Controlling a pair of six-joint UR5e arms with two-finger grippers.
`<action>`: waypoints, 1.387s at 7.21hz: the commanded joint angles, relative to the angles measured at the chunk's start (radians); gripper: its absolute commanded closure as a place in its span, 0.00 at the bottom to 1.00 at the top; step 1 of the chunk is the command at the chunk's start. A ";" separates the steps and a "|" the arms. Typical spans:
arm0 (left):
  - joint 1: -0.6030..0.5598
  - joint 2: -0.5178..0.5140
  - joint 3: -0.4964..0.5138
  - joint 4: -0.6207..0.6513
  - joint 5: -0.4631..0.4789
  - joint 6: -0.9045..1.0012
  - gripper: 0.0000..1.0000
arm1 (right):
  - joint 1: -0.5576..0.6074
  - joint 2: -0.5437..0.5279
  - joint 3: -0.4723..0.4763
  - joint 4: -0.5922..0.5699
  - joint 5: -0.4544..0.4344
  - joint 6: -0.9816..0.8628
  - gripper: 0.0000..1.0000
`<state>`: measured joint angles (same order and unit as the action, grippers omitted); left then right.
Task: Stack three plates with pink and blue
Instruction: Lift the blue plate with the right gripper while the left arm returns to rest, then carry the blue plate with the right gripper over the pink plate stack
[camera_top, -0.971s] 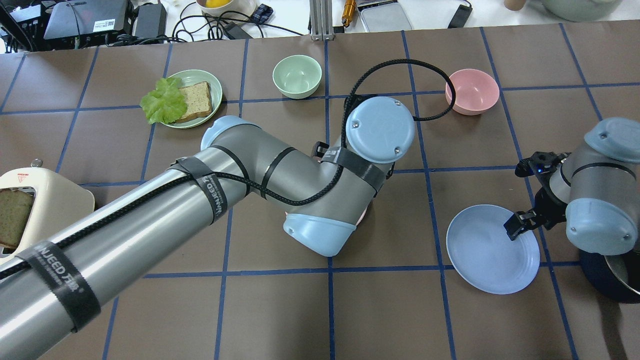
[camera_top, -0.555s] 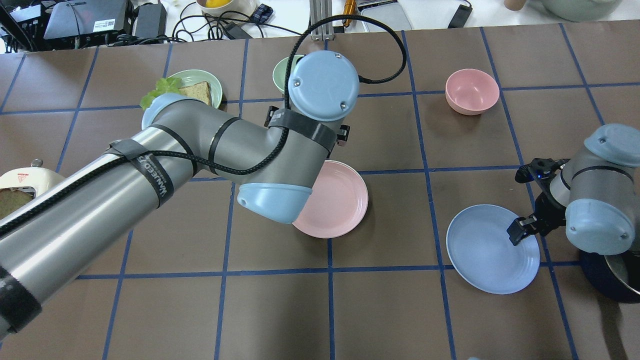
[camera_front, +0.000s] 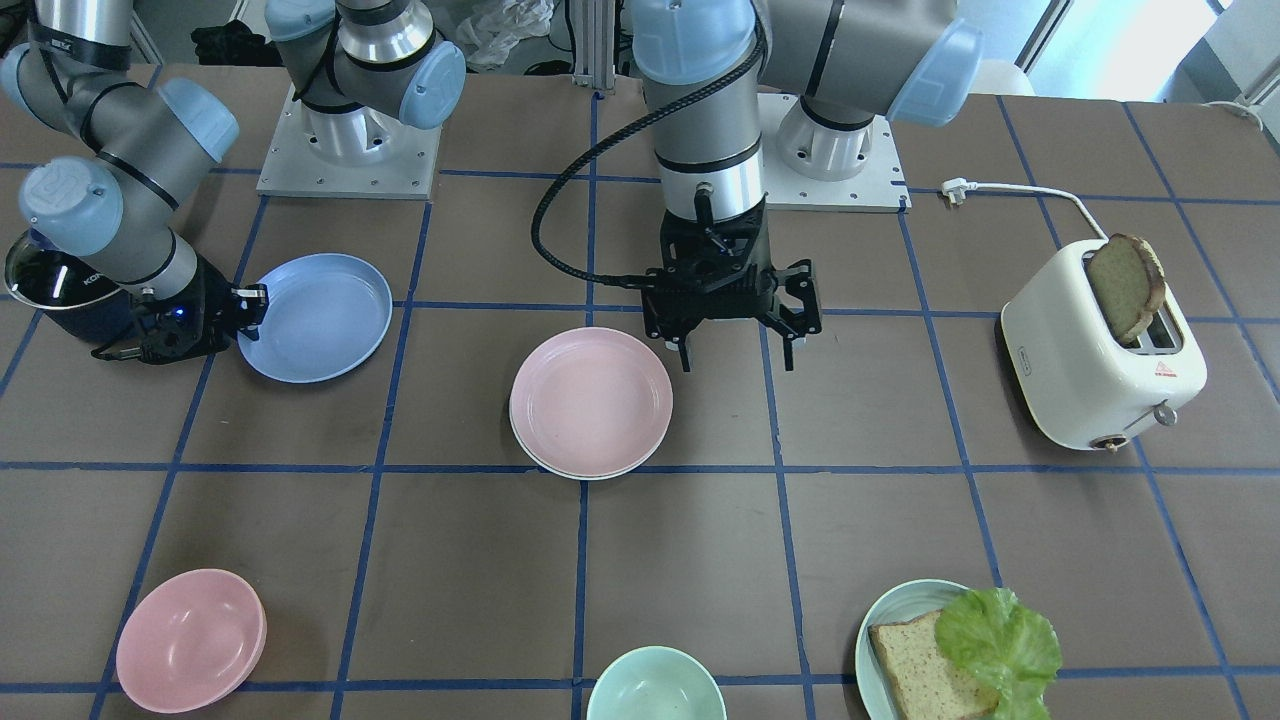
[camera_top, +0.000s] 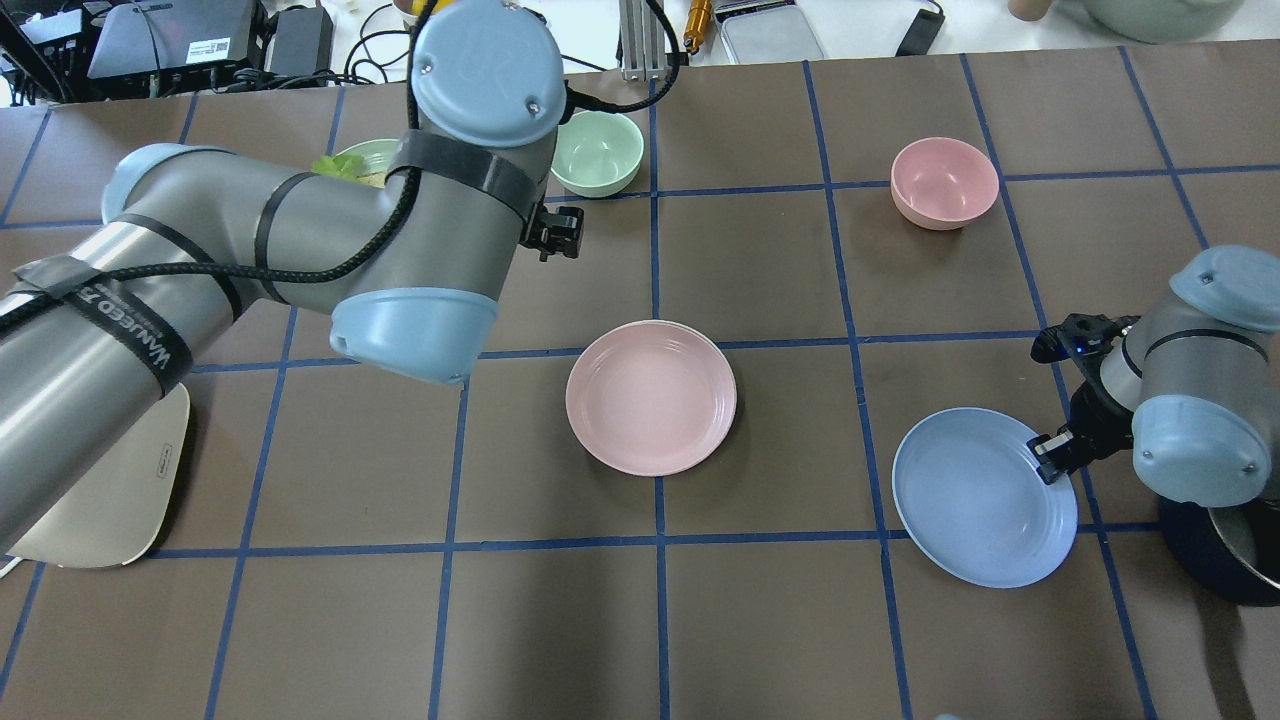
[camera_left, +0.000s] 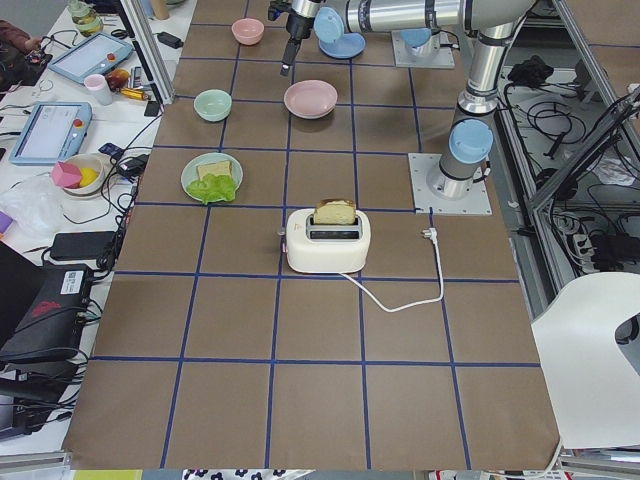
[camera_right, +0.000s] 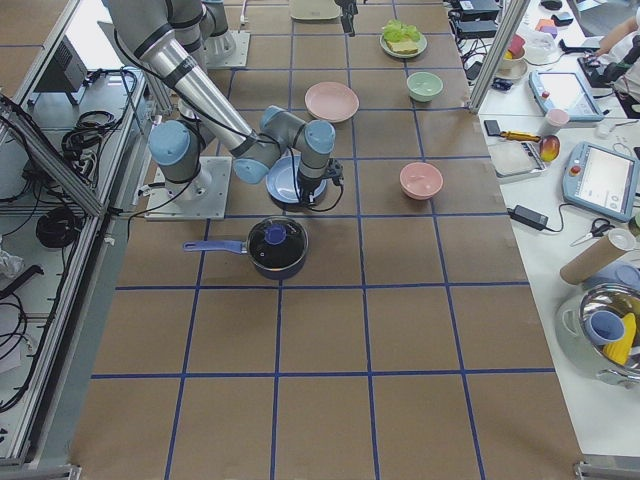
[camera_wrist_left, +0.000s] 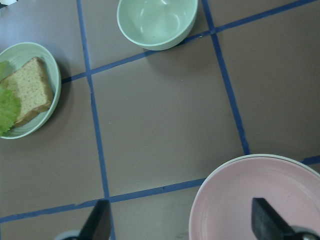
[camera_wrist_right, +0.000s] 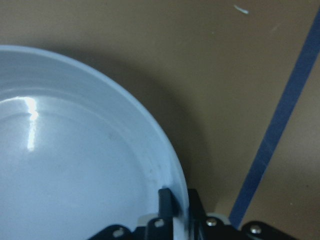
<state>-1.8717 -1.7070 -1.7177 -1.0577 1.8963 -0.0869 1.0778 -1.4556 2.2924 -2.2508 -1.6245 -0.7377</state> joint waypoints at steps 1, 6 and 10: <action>0.081 0.065 0.004 -0.077 -0.025 0.064 0.00 | 0.017 -0.006 -0.039 0.029 0.030 0.062 1.00; 0.267 0.196 0.015 -0.244 -0.195 0.119 0.00 | 0.183 0.007 -0.293 0.350 0.162 0.286 1.00; 0.292 0.240 0.082 -0.425 -0.313 0.121 0.00 | 0.246 0.027 -0.381 0.474 0.328 0.418 1.00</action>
<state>-1.5858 -1.4797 -1.6469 -1.4498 1.6211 0.0331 1.3109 -1.4422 1.9249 -1.8063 -1.3670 -0.3599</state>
